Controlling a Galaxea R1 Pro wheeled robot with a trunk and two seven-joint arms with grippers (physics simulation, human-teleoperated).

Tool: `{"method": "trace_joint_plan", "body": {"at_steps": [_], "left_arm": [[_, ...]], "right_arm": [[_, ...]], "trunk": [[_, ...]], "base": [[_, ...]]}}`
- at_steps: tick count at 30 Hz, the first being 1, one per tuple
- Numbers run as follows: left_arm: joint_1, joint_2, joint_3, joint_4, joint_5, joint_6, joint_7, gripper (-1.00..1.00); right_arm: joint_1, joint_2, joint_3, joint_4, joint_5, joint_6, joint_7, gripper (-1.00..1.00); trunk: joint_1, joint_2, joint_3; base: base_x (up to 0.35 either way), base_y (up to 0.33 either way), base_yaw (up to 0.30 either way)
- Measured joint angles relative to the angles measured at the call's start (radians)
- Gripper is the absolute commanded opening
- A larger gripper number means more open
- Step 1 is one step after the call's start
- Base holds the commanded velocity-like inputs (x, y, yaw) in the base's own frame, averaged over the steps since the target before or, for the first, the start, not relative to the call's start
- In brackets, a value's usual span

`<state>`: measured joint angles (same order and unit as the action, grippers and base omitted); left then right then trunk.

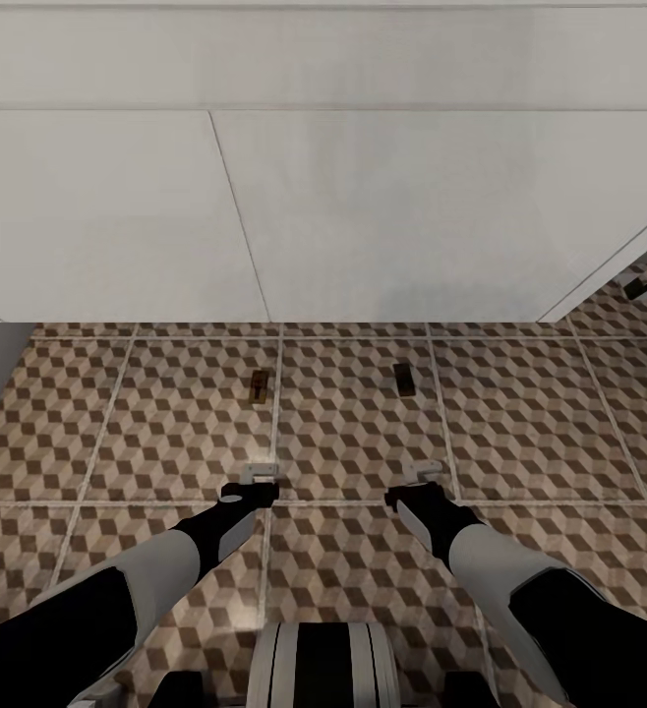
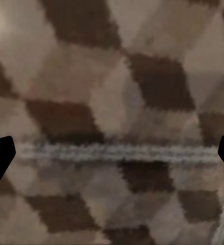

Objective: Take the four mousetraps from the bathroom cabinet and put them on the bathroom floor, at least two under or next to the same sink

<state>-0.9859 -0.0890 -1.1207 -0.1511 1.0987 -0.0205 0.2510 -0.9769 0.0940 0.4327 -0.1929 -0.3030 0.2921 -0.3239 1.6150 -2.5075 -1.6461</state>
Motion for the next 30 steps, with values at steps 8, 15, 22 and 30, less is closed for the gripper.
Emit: {"method": "trace_joint_plan", "body": {"at_steps": [8,15,22,30], "left_arm": [[0.0,0.0,-0.001,-0.001,0.0,-0.006,0.0,1.0],[0.0,0.0,-0.001,0.0,0.0,-0.033,0.0,1.0],[0.001,0.0,-0.001,-0.001,0.0,-0.042,0.0,1.0],[0.001,-0.001,-0.001,-0.002,0.001,-0.044,0.0,1.0]], "right_arm": [[0.001,-0.001,0.0,0.0,0.0,-0.008,0.001,1.0],[0.001,-0.003,0.0,-0.002,0.0,-0.01,0.001,1.0],[0.002,-0.004,0.001,-0.001,0.0,-0.022,0.002,1.0],[0.001,-0.005,0.001,0.0,0.0,-0.04,0.002,1.0]], "trunk": [[0.0,0.0,0.0],[0.0,0.0,0.0],[0.0,0.0,0.0],[-0.002,0.001,0.019]], "base": [[0.0,0.0,0.0],[0.0,0.0,0.0],[0.0,0.0,0.0],[0.0,0.0,0.0]]}}
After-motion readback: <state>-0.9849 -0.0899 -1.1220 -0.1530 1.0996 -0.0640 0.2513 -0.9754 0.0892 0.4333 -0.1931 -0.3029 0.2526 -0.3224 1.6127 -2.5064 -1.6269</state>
